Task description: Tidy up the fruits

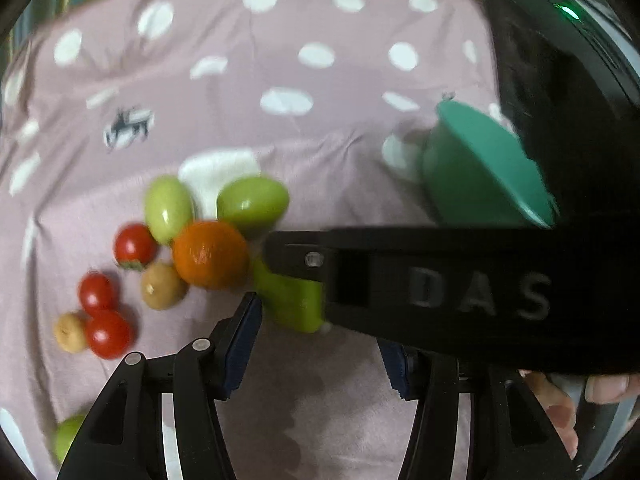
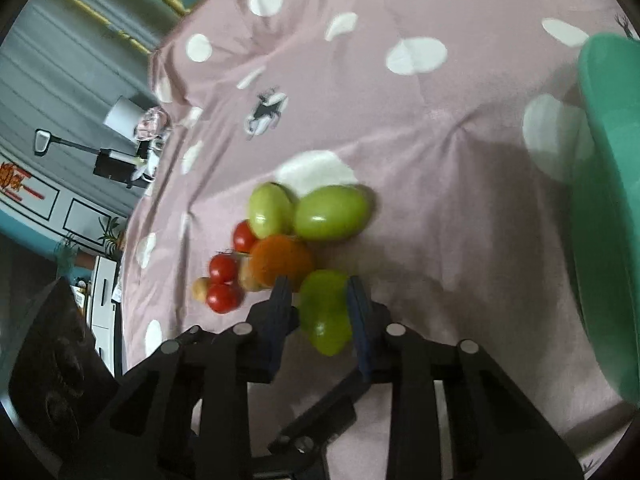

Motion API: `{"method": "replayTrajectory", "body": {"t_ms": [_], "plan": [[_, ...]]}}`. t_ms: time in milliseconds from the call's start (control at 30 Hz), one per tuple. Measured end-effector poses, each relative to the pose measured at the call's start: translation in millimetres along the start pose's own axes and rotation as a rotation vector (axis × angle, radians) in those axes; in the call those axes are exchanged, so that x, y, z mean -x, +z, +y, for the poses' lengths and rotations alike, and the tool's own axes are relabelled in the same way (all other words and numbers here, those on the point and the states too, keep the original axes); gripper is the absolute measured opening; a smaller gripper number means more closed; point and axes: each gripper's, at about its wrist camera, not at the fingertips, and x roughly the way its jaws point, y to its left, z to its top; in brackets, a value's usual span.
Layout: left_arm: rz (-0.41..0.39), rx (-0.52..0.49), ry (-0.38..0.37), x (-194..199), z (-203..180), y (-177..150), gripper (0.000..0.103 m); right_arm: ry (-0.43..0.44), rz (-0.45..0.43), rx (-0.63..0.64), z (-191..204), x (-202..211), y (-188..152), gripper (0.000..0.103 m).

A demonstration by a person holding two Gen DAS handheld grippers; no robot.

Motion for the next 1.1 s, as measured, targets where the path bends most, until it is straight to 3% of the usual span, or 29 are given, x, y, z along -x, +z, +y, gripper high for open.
{"method": "replayTrajectory", "body": {"t_ms": [100, 167, 300, 367, 467, 500, 767, 1100], "plan": [[0.026, 0.084, -0.063, -7, 15, 3, 0.056, 0.085, 0.053, -0.038, -10, -7, 1, 0.033], [0.016, 0.102, -0.077, -7, 20, 4, 0.056, 0.06, 0.03, -0.02, -7, -4, 2, 0.035], [0.018, 0.055, -0.017, -8, 10, 3, 0.056, 0.075, 0.022, -0.006, -5, -8, 1, 0.035], [0.018, 0.06, -0.024, -8, 11, 3, 0.055, 0.066, 0.027, 0.012, -3, -7, 0, 0.035], [0.012, 0.066, -0.003, -6, 15, 1, 0.042, 0.031, 0.016, 0.064, 4, -6, -2, 0.035], [0.004, 0.071, 0.008, -4, 17, 1, 0.038, 0.03, 0.016, 0.061, 3, -7, -2, 0.034], [-0.136, -0.04, 0.045, 24, 7, -4, 0.038, 0.096, -0.045, 0.077, 9, 18, -5, 0.034], [-0.245, -0.155, 0.068, 57, -40, -7, 0.038, 0.129, -0.162, 0.104, 8, 73, -22, 0.034]]}}
